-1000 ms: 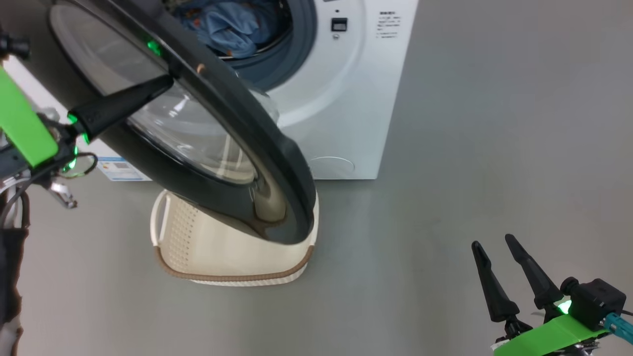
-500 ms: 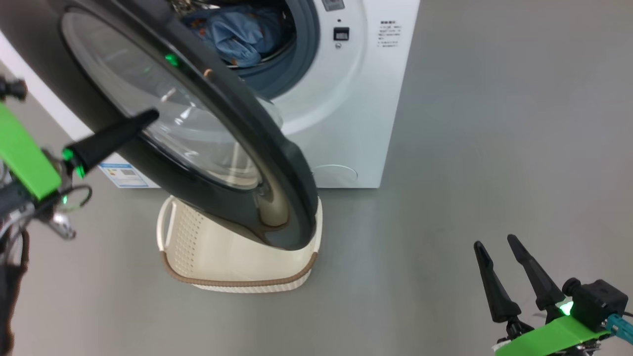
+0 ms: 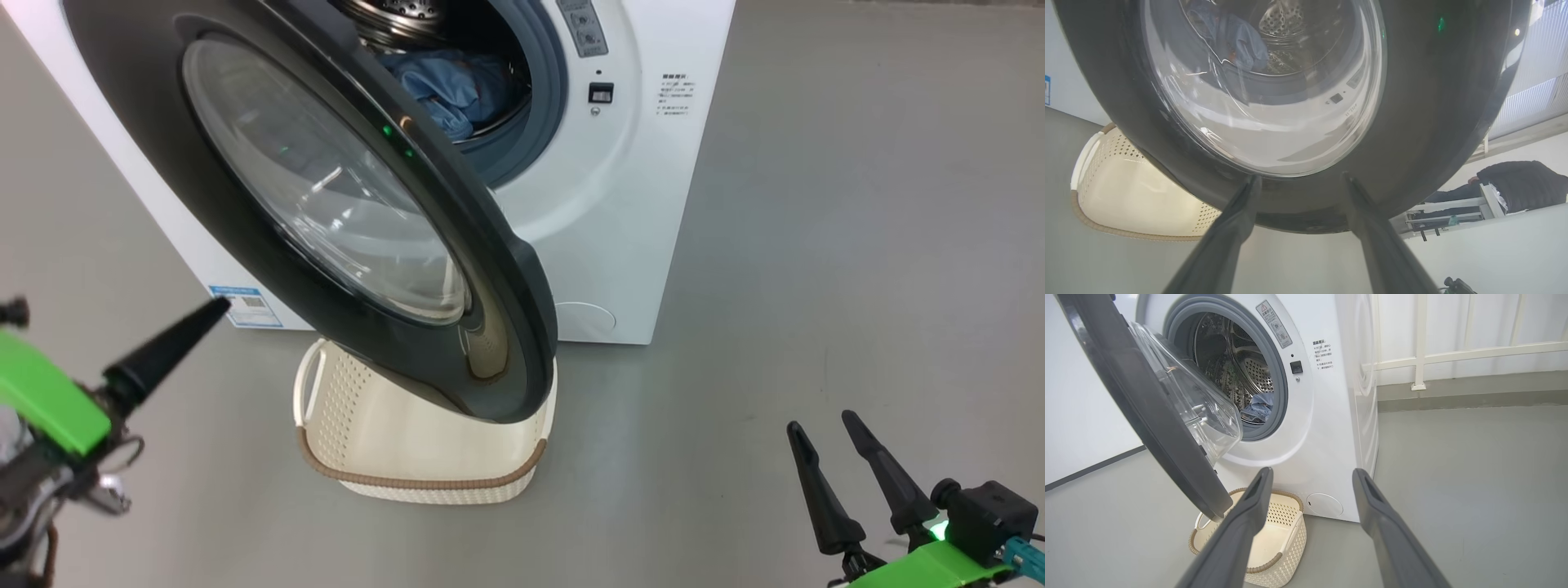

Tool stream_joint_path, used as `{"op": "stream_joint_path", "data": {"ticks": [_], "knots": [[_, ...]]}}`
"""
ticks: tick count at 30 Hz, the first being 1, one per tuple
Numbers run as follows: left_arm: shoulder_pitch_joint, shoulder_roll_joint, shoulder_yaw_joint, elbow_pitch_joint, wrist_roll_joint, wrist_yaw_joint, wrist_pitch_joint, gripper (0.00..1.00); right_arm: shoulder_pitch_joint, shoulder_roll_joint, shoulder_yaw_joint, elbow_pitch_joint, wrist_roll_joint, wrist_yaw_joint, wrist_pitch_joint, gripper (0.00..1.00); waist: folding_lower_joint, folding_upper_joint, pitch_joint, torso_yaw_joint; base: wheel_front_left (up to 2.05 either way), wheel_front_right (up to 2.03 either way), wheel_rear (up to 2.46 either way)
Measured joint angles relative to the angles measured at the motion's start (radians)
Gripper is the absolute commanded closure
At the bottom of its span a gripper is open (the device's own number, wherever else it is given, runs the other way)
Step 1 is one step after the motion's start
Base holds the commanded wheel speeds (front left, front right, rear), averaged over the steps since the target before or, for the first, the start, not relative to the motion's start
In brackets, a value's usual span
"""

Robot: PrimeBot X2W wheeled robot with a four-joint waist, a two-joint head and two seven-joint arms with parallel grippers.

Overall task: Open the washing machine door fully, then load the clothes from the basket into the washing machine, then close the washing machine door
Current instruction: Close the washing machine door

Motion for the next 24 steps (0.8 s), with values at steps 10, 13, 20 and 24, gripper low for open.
{"op": "stream_joint_path", "data": {"ticks": [10,13,20,24], "knots": [[0.161,0.026,-0.042,0.005,0.036,0.0,-0.222,0.0,0.033,-0.007,-0.008,0.003,0.0,0.0,0.0,0.0,0.0,0.0,-0.005,-0.018,0.0,0.0,0.0],[0.203,0.036,-0.068,0.013,0.062,0.0,-0.312,0.0,0.034,-0.008,-0.015,0.003,0.0,0.0,0.0,0.0,0.0,0.0,-0.005,-0.029,0.0,0.0,0.0],[0.281,0.065,-0.144,0.034,0.078,-0.001,-0.504,0.0,0.037,-0.008,-0.032,0.002,0.0,0.0,0.0,0.0,0.0,0.0,-0.005,-0.062,0.0,0.0,0.0],[0.3,0.091,-0.209,0.052,0.115,-0.004,-0.617,0.0,0.053,-0.008,-0.036,0.003,0.0,0.0,0.0,0.0,0.0,0.0,-0.005,-0.08,0.0,0.0,0.0]]}}
